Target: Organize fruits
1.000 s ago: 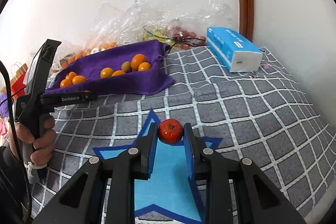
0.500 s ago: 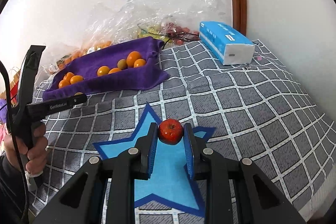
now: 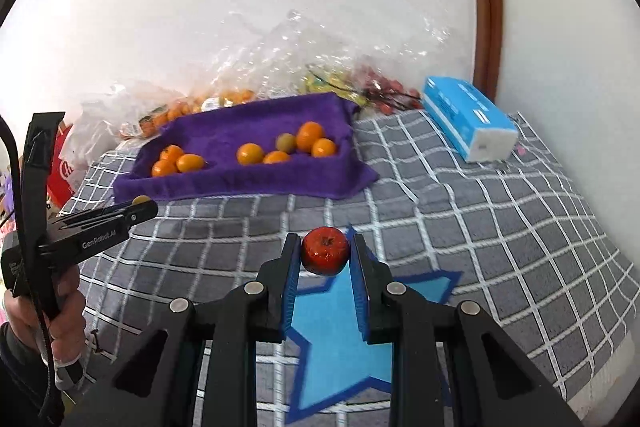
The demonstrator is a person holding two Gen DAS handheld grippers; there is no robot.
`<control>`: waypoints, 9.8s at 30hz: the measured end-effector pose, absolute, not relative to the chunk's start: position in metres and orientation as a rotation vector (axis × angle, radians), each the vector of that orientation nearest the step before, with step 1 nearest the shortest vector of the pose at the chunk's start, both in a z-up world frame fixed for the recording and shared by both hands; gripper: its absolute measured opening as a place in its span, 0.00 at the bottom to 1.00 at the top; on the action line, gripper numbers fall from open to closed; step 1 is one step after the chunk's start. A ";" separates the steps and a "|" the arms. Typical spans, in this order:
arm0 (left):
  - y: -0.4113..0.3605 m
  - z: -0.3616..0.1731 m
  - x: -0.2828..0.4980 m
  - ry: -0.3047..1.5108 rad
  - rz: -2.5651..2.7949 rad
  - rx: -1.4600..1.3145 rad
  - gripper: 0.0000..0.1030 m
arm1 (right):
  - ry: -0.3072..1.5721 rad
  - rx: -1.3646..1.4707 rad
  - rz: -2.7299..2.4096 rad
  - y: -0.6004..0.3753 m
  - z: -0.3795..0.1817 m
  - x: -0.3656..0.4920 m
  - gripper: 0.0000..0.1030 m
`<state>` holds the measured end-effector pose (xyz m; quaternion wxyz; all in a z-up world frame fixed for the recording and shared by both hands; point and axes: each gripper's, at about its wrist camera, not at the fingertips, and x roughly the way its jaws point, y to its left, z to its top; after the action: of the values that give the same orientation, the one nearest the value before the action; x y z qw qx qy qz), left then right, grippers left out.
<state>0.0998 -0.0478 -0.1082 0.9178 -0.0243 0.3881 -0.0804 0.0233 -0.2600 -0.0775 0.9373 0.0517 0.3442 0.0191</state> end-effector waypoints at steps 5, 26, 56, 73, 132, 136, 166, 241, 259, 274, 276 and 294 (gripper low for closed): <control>-0.019 -0.102 0.098 0.796 -0.139 -0.078 0.23 | 0.696 0.084 0.067 -0.238 -0.069 0.029 0.24; 0.024 -0.077 0.086 0.759 -0.127 -0.124 0.23 | 0.677 0.053 0.120 -0.196 -0.046 0.053 0.24; 0.029 -0.047 0.112 0.748 -0.091 -0.092 0.23 | 0.633 0.080 0.125 -0.204 -0.027 0.102 0.24; 0.048 -0.061 0.157 0.777 -0.065 -0.147 0.23 | 0.612 0.086 0.126 -0.218 -0.040 0.154 0.24; 0.036 -0.126 0.218 0.770 -0.067 -0.138 0.23 | 0.756 0.072 0.128 -0.220 -0.135 0.225 0.24; 0.036 -0.124 0.217 0.764 -0.077 -0.144 0.30 | 0.736 0.071 0.121 -0.221 -0.131 0.221 0.36; 0.012 -0.060 0.143 0.703 -0.008 -0.049 0.77 | 0.641 0.010 0.049 -0.195 -0.024 0.134 0.57; -0.025 0.012 -0.027 0.606 -0.116 -0.033 0.90 | 0.546 0.077 -0.040 -0.216 0.047 -0.084 0.99; -0.009 0.009 -0.025 0.606 -0.097 -0.037 0.90 | 0.566 0.082 -0.016 -0.213 0.036 -0.076 0.99; 0.010 0.014 -0.026 0.590 -0.065 -0.074 0.90 | 0.562 0.058 0.026 -0.197 0.032 -0.071 0.99; 0.008 0.014 -0.025 0.594 -0.061 -0.070 0.90 | 0.565 0.059 0.025 -0.199 0.031 -0.069 0.99; 0.012 0.015 -0.023 0.581 -0.054 -0.079 0.90 | 0.584 0.063 0.044 -0.192 0.026 -0.056 0.99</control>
<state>-0.0234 0.0123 0.0149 0.9569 -0.0390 0.2865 -0.0267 -0.0562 -0.1920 0.0264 0.9570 0.0309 0.2877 0.0218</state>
